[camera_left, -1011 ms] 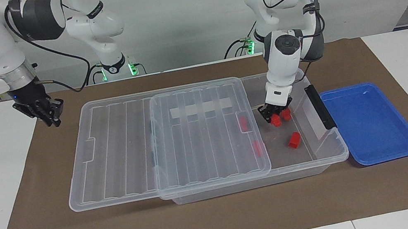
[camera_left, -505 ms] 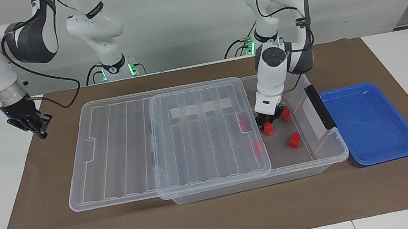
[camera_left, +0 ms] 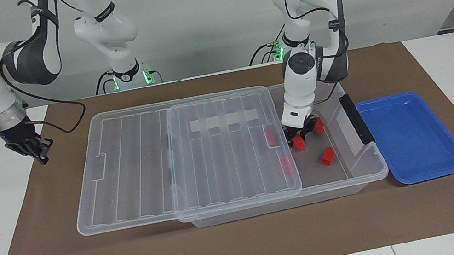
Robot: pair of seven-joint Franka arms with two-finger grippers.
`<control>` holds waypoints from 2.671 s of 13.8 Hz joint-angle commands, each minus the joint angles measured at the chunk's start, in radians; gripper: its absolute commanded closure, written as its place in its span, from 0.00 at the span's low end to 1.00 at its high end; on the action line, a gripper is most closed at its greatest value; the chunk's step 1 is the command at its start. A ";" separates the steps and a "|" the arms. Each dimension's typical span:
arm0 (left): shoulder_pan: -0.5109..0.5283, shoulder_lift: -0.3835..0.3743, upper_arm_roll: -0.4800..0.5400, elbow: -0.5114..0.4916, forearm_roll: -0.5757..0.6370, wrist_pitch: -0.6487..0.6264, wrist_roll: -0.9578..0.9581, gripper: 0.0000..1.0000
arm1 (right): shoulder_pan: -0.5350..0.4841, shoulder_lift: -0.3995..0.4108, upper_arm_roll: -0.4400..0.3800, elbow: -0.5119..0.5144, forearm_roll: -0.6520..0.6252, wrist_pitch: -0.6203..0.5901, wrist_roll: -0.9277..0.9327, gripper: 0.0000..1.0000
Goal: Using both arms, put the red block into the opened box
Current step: 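Lower the red block into the box and open the left gripper, then withdraw the left gripper to the tray while the right gripper reaches the lid, then slide the clear lid back over the box with the right gripper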
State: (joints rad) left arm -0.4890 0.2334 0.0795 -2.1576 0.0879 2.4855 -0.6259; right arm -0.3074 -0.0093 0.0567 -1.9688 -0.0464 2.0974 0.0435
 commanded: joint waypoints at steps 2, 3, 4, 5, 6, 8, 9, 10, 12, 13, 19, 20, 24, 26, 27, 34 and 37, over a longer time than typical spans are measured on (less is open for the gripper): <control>-0.013 0.018 0.016 0.014 0.026 0.004 -0.023 0.15 | 0.002 -0.001 0.008 -0.012 0.003 0.018 -0.014 1.00; -0.011 0.015 0.017 0.033 0.026 -0.026 -0.023 0.15 | 0.010 0.000 0.009 -0.012 0.003 0.015 -0.016 1.00; -0.008 0.009 0.017 0.062 0.026 -0.077 -0.023 0.16 | 0.017 0.000 0.009 -0.010 0.003 0.013 -0.016 1.00; -0.005 0.001 0.017 0.099 0.026 -0.135 -0.023 0.16 | 0.022 0.002 0.009 -0.010 0.003 0.013 -0.016 1.00; -0.003 -0.011 0.016 0.138 0.026 -0.201 -0.020 0.16 | 0.027 0.002 0.012 -0.012 0.003 0.013 -0.016 1.00; 0.001 -0.035 0.020 0.224 0.026 -0.342 -0.012 0.16 | 0.048 0.002 0.012 -0.012 0.003 0.012 -0.024 1.00; 0.003 -0.045 0.023 0.264 0.026 -0.408 -0.009 0.16 | 0.053 0.002 0.014 -0.012 0.003 0.009 -0.025 1.00; 0.003 -0.055 0.026 0.300 0.026 -0.469 -0.008 0.16 | 0.069 0.002 0.015 -0.012 0.003 0.007 -0.033 1.00; 0.030 -0.094 0.029 0.346 0.024 -0.569 0.011 0.16 | 0.083 0.002 0.017 -0.012 0.003 -0.005 -0.045 1.00; 0.058 -0.117 0.028 0.363 0.020 -0.614 0.056 0.15 | 0.097 0.000 0.017 -0.012 0.003 -0.017 -0.045 1.00; 0.220 -0.265 0.031 0.398 0.009 -0.792 0.377 0.00 | 0.148 0.003 0.018 -0.012 0.003 -0.013 -0.047 1.00; 0.224 -0.273 0.031 0.392 0.009 -0.787 0.406 0.00 | 0.155 0.003 0.018 -0.015 0.003 -0.017 -0.048 1.00; 0.228 -0.282 0.031 0.389 0.012 -0.783 0.403 0.00 | 0.189 -0.011 0.020 -0.050 0.003 -0.020 -0.048 1.00; 0.251 -0.293 0.031 0.387 0.012 -0.809 0.408 0.00 | 0.215 -0.012 0.020 -0.051 0.003 -0.022 -0.050 1.00; 0.285 -0.315 0.031 0.392 0.006 -0.835 0.413 0.00 | 0.224 -0.011 0.020 -0.050 0.003 -0.020 -0.053 1.00; 0.328 -0.379 0.036 0.375 -0.077 -0.869 0.405 0.00 | 0.361 -0.006 0.020 -0.050 0.072 -0.019 -0.045 1.00; 0.358 -0.411 0.043 0.299 -0.079 -0.791 0.411 0.00 | 0.407 -0.008 0.022 -0.053 0.076 -0.023 0.015 1.00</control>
State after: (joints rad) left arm -0.1600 -0.1336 0.1211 -1.7842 0.0225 1.6309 -0.2196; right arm 0.0835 -0.0045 0.0775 -2.0067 0.0071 2.0816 0.0348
